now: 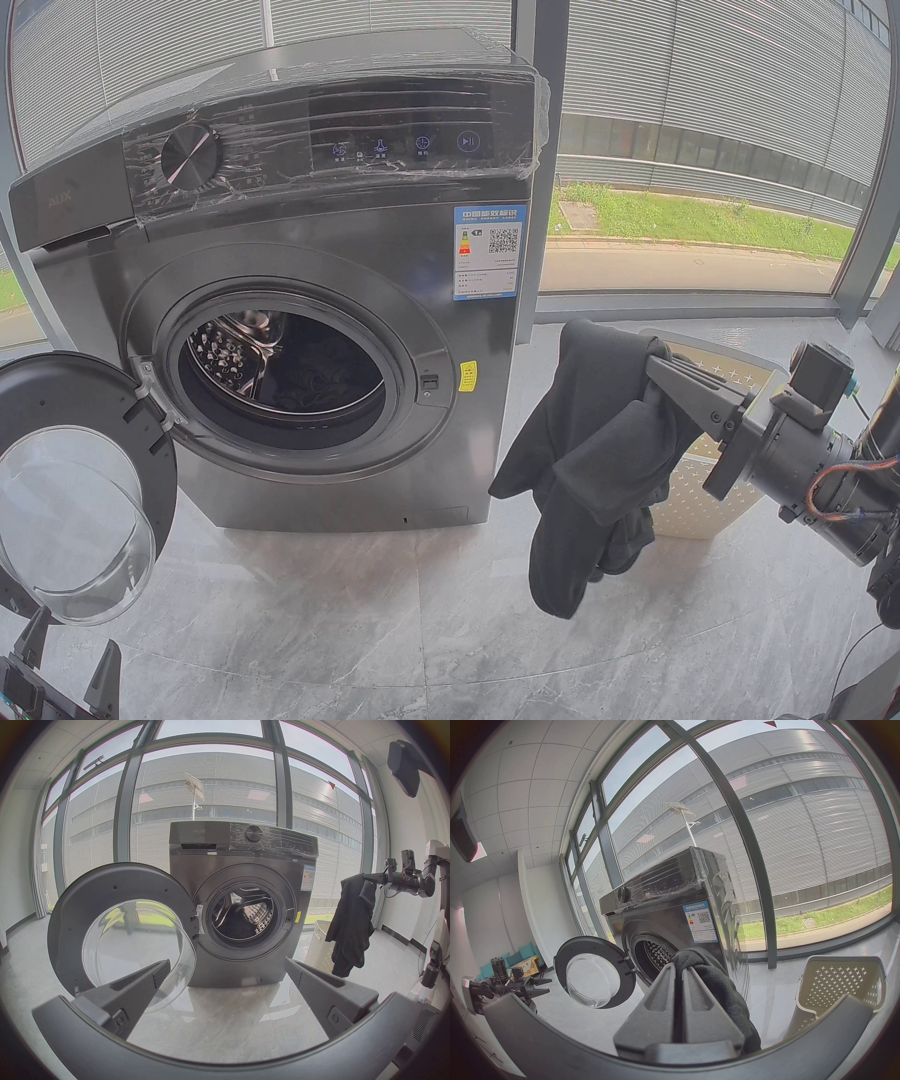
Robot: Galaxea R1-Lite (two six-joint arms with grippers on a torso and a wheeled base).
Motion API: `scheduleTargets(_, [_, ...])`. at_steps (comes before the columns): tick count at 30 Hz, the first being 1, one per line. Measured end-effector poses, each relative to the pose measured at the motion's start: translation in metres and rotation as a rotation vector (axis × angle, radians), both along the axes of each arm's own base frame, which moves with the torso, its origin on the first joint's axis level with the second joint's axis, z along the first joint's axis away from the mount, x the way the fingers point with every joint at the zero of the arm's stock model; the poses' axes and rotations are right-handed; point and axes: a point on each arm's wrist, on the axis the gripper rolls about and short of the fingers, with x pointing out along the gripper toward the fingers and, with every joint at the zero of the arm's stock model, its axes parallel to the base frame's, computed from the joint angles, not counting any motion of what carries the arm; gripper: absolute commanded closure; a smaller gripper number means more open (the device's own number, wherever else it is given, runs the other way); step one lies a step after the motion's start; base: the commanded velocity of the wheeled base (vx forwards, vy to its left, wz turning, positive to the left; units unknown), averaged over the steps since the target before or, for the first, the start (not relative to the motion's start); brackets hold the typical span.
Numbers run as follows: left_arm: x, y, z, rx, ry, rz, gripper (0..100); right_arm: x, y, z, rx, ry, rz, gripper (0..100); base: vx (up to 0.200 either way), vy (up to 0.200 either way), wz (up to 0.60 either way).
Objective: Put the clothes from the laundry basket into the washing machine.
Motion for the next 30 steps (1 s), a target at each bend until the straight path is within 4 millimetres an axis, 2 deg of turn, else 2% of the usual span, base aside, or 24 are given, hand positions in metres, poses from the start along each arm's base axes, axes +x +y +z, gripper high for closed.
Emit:
scheduleTargets(27, [0.0, 0.0, 0.0, 0.0, 0.0, 0.0, 0, -0.0004, -0.0001, -0.0042, -0.011, 0.014, 0.001, 100, 0.0, 0.2, 0.0])
scheduleTargets(30, [0.0, 0.0, 0.0, 0.004, 0.0, 0.0, 0, -0.0012, 0.0005, -0.0051, -0.013, 0.016, 0.005, 100, 0.0, 0.0, 0.0])
